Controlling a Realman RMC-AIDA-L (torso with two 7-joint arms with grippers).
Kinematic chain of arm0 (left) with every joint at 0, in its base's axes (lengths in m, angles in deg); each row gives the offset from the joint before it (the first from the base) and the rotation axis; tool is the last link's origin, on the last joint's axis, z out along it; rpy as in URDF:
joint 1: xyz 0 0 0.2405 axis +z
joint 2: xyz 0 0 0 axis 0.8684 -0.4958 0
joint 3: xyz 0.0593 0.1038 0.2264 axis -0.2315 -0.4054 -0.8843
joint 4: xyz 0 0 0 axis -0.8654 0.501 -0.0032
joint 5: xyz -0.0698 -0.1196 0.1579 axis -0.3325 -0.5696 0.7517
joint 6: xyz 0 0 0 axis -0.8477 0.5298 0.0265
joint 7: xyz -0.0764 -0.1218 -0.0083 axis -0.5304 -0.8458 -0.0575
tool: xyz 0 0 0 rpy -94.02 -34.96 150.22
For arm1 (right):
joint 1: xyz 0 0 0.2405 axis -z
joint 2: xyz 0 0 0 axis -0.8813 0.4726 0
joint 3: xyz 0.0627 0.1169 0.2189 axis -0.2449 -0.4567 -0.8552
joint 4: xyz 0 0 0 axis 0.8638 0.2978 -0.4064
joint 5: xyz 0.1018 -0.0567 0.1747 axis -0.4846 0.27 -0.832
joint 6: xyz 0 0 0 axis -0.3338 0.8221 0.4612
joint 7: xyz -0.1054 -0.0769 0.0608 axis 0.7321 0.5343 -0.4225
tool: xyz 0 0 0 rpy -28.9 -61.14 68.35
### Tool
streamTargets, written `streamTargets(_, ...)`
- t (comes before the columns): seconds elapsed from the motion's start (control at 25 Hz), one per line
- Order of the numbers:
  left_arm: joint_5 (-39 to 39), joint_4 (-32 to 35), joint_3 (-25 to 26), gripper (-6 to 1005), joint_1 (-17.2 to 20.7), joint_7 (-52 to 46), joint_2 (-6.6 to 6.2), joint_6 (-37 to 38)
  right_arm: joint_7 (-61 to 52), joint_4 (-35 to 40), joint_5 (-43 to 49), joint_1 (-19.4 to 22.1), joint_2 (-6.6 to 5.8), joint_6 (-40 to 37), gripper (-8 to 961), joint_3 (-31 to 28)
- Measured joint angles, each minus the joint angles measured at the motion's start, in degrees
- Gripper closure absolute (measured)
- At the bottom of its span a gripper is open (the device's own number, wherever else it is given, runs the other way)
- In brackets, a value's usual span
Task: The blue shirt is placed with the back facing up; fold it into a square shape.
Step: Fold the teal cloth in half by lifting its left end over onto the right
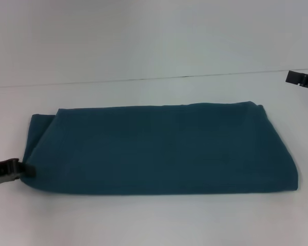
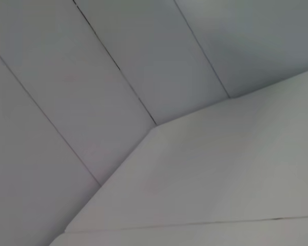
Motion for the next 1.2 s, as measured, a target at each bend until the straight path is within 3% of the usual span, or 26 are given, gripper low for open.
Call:
streamTargets(0.28, -0.5, 2.2, 3.0, 956, 2.1, 2.6, -0.8, 1.5, 1.8, -0.6, -1.1, -0.2, 2.82, 1.7, 53, 0.0)
streamTargets(0.4, -0.1, 2.3, 6.4, 956, 2.5, 4.4, -1.77, 2.8, 2.9, -1.7, -1.1, -0.4, 3.57, 2.3, 53, 0.0)
streamTargets(0.84, 0.7, 5.5, 11.2, 956, 4.8, 5.5, -4.06, 4.2, 8.2, -8.1, -1.8, -2.1, 4.5, 6.7, 53, 0.4)
streamTargets(1.2, 4.3, 6.4, 16.5, 957, 5.2, 6.6, -5.51, 4.2, 9.1, -8.4, -1.8, -2.9, 5.54, 7.8, 53, 0.5)
